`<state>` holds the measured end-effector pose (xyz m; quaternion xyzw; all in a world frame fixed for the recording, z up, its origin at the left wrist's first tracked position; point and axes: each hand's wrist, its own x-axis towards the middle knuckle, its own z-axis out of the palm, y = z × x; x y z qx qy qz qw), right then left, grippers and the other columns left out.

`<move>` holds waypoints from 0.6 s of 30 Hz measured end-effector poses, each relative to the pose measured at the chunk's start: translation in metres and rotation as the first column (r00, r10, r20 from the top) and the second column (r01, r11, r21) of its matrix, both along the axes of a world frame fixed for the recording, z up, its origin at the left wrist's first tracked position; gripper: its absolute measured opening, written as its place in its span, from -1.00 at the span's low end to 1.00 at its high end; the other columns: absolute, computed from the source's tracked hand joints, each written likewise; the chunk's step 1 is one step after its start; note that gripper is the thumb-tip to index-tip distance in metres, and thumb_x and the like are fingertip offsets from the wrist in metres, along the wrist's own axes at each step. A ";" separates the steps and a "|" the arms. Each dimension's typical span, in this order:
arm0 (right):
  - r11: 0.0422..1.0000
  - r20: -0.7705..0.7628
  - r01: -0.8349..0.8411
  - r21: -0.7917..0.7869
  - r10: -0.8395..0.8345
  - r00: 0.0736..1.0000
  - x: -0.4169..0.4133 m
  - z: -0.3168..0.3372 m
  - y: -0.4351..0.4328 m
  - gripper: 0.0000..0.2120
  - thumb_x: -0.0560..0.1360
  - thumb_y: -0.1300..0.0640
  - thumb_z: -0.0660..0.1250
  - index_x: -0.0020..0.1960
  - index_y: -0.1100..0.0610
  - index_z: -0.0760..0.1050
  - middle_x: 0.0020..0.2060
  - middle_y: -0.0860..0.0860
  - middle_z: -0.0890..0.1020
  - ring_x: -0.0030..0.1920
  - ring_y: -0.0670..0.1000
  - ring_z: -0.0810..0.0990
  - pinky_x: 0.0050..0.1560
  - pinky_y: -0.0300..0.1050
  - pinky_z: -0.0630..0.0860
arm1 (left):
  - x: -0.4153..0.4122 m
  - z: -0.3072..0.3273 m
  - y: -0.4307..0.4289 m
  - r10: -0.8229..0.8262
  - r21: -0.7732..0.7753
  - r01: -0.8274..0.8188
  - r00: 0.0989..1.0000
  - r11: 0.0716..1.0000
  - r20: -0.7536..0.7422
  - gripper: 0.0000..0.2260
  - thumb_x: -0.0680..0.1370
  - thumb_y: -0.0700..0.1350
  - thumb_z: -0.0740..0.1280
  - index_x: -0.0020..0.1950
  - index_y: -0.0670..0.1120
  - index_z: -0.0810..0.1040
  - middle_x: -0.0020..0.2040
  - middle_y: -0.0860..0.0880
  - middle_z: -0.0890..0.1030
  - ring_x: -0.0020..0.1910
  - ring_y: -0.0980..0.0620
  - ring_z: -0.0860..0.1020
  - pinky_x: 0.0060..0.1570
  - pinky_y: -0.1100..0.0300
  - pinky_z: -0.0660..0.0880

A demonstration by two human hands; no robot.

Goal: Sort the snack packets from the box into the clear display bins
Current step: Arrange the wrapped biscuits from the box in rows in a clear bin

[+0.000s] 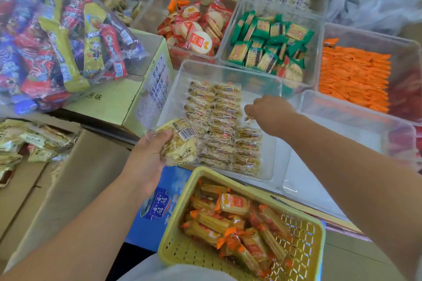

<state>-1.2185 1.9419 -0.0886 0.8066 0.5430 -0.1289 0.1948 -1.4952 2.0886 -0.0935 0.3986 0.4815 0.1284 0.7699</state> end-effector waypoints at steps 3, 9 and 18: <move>0.997 -0.053 0.069 -0.034 -0.071 0.996 -0.002 -0.017 0.002 -0.58 0.54 0.34 0.20 0.34 0.04 0.41 -0.08 0.06 0.54 0.01 0.16 0.55 -0.18 0.00 0.46 | 0.002 -0.005 0.002 -0.042 0.064 0.044 0.999 0.997 -0.032 -0.62 0.64 -0.14 0.35 0.43 -0.24 0.47 0.24 -0.19 0.68 0.18 -0.16 0.66 0.39 -0.23 0.41; 0.980 -0.121 0.183 -0.080 -0.192 0.974 -0.007 -0.033 0.009 -0.87 0.63 0.24 0.21 0.16 0.15 0.45 -0.29 0.01 0.38 -0.21 0.08 0.45 -0.23 -0.06 0.37 | -0.003 -0.010 0.005 -0.124 0.118 0.129 0.991 0.985 -0.052 -0.80 0.65 -0.12 0.34 0.28 -0.10 0.56 0.17 -0.09 0.72 0.14 -0.10 0.68 0.06 0.06 0.58; 0.959 -0.177 0.227 -0.168 -0.256 0.950 -0.029 -0.047 0.017 -0.90 0.54 0.34 0.26 -0.02 0.19 0.52 -0.28 0.03 0.46 -0.21 0.05 0.50 -0.22 -0.13 0.40 | -0.006 -0.010 0.019 -0.110 0.260 0.140 0.986 0.955 -0.124 -0.86 0.65 -0.14 0.36 0.21 -0.07 0.57 0.04 -0.06 0.76 0.02 -0.02 0.73 -0.11 0.19 0.64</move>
